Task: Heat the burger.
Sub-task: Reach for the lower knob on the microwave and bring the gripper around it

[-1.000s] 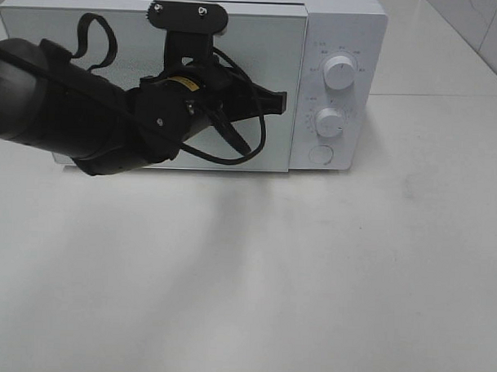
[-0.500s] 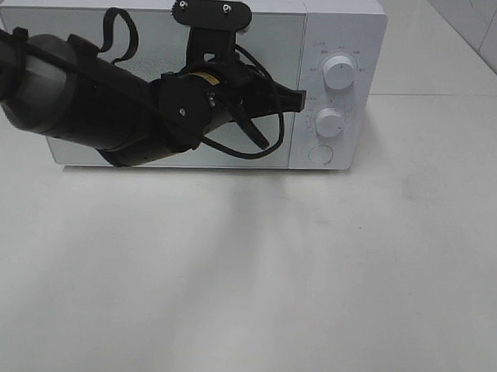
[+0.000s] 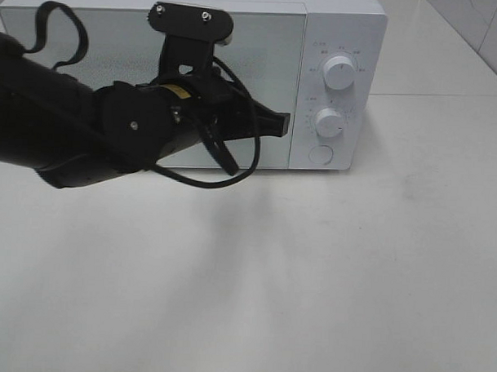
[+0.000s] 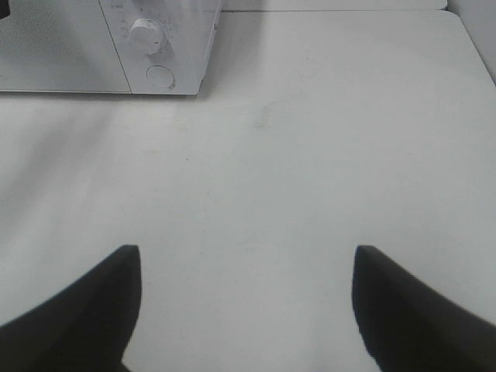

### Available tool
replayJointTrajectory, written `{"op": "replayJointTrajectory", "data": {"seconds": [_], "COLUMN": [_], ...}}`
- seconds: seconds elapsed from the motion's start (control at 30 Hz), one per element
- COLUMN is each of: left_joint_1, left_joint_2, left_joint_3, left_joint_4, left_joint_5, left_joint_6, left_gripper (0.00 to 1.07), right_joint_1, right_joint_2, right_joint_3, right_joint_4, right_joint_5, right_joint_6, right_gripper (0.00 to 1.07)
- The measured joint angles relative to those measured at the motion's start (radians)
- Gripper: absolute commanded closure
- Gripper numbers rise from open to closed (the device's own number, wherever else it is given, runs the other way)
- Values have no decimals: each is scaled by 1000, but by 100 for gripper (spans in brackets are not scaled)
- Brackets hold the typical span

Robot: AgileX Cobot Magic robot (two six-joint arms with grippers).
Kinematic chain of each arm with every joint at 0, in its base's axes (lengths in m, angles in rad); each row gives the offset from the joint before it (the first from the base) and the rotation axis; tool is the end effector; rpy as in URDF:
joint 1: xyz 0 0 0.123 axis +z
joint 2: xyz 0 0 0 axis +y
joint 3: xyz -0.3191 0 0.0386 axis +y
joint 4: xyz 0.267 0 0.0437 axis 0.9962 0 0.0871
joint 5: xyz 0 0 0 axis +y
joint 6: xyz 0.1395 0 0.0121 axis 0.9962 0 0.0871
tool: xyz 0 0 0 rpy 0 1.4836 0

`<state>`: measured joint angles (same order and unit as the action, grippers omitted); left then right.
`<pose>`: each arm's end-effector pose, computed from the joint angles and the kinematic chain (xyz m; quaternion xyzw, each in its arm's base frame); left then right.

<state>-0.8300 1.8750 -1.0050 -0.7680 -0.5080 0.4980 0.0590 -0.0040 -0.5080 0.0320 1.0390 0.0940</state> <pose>0.3448 -0.3070 0.1884 0.1634 0.8108 -0.1440 0.5433 0.0185 0.0050 0.2696 0.0142 0.8441 0.0569 0.5330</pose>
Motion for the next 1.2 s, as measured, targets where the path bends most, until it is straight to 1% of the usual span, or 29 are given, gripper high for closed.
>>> {"op": "replayJointTrajectory", "data": {"seconds": [0.03,0.07,0.2,0.3,0.33,0.37,0.4,0.43,0.47,0.5,0.53,0.57,0.6,0.63,0.67,0.7,0.73,0.77,0.83,0.87,0.9,0.93,0.97,1.03,1.07,1.1,1.13,1.17,1.2], "left_joint_1": [0,0,0,8,26,26,53,53,72,107,107,122,159,159,194,211,211,242,255,291,291,328,328,388,388,430,430,454,501], "left_joint_2": [-30,-30,-79,-102,-113,-113,-119,-119,-121,-124,-124,-124,-124,-124,-124,-124,-124,-125,-128,-139,-139,-164,-164,-221,-221,-271,-271,-293,-347], "left_joint_3": [40,40,107,128,132,132,132,132,132,132,132,132,132,132,132,132,132,132,132,132,132,132,132,133,133,133,133,133,133], "left_joint_4": [0,0,0,3,8,8,12,12,14,21,21,23,30,30,30,31,31,33,37,53,53,71,71,112,112,159,159,184,245], "left_joint_5": [7,7,68,148,231,231,316,316,365,458,458,508,596,596,663,691,691,769,801,878,878,943,943,1004,1004,1043,1043,1063,1103], "left_joint_6": [0,0,0,0,0,0,0,0,0,0,0,0,0,0,0,0,0,-1,-2,-4,-4,-9,-9,-31,-31,-65,-65,-84,-122], "left_gripper": [107,107,107,102,96,96,87,87,79,60,60,49,30,30,21,5,5,4,4,4,4,4,4,4,4,4,4,4,4], "right_joint_1": [0,0,0,0,0,0,0,0,0,0,0,0,0,0,0,0,0,0,0,0,0,0,0,0,0,0,0,0,0], "right_joint_2": [0,0,0,0,0,0,0,0,0,0,0,0,0,0,0,0,0,0,0,0,0,0,0,0,0,0,0,0,0], "right_joint_3": [0,0,0,0,0,0,0,0,0,0,0,0,0,0,0,0,0,0,0,0,0,0,0,0,0,0,0,0,0], "right_joint_4": [0,0,0,0,0,0,0,0,0,0,0,0,0,0,0,0,0,0,0,0,0,0,0,0,0,0,0,0,0], "right_joint_5": [0,0,0,0,0,0,0,0,0,0,0,0,0,0,0,0,0,0,0,0,0,0,0,0,0,0,0,0,0], "right_joint_6": [0,0,0,0,0,0,0,0,0,0,0,0,0,0,0,0,0,0,0,0,0,0,0,0,0,0,0,0,0], "right_gripper": [34,34,34,34,34,34,34,34,34,34,34,34,34,34,34,34,34,34,34,34,34,34,34,34,34,34,34,34,34]}}
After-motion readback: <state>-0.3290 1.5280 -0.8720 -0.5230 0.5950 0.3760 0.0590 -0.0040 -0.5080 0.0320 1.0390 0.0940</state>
